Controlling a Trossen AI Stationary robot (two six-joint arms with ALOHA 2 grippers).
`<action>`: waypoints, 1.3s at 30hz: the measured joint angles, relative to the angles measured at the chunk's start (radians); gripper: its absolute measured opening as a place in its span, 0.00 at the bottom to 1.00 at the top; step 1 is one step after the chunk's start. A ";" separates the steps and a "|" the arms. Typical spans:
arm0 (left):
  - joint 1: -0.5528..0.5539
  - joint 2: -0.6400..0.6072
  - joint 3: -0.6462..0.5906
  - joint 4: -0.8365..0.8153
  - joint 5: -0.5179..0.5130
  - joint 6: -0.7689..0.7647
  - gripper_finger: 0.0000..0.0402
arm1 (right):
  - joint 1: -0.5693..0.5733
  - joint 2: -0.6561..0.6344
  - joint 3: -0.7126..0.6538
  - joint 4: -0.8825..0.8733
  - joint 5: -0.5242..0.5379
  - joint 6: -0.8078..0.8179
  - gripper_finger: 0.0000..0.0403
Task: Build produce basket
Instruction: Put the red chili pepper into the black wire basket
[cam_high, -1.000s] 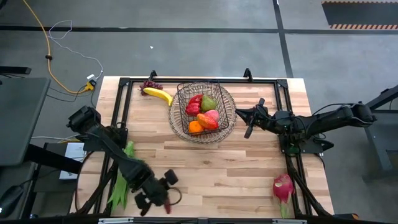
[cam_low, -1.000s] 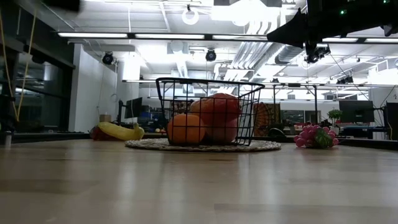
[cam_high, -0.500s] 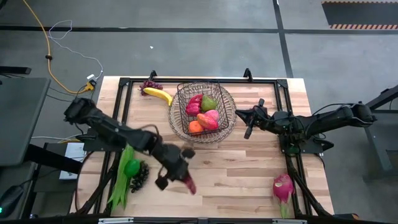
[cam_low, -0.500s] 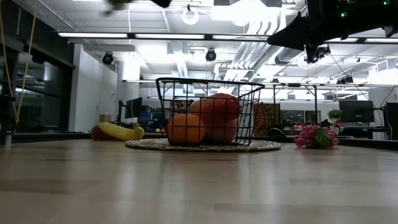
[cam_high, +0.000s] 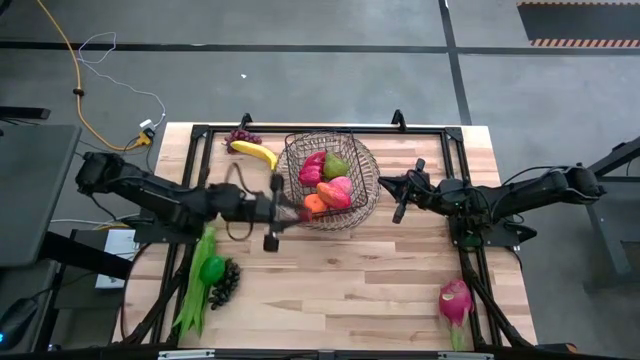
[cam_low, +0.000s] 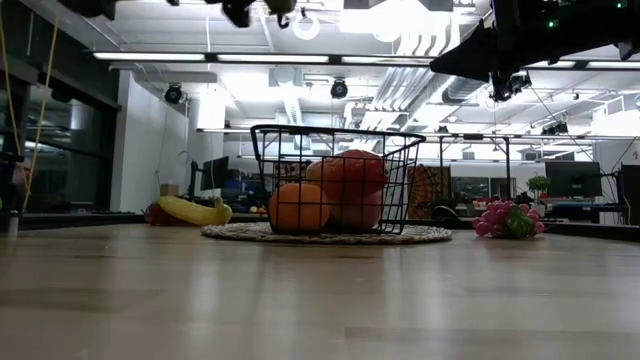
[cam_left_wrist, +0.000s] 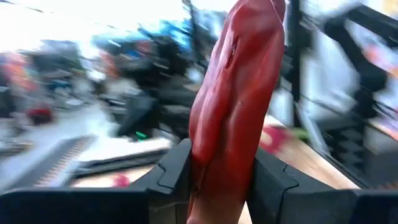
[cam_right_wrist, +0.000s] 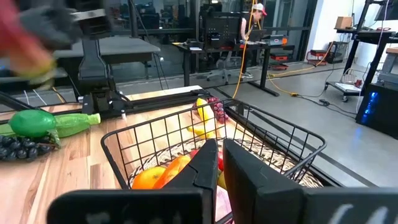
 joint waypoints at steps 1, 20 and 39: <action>0.011 -0.013 -0.020 0.041 -0.032 0.000 0.26 | 0.000 0.000 0.000 -0.001 0.000 0.001 0.05; 0.069 -0.101 -0.156 0.117 -0.144 -0.214 0.26 | 0.000 0.000 0.000 0.097 -0.248 -0.114 0.05; 0.069 -0.101 -0.156 0.117 -0.155 -0.223 0.26 | 0.000 0.000 0.000 0.094 -0.251 -0.113 0.05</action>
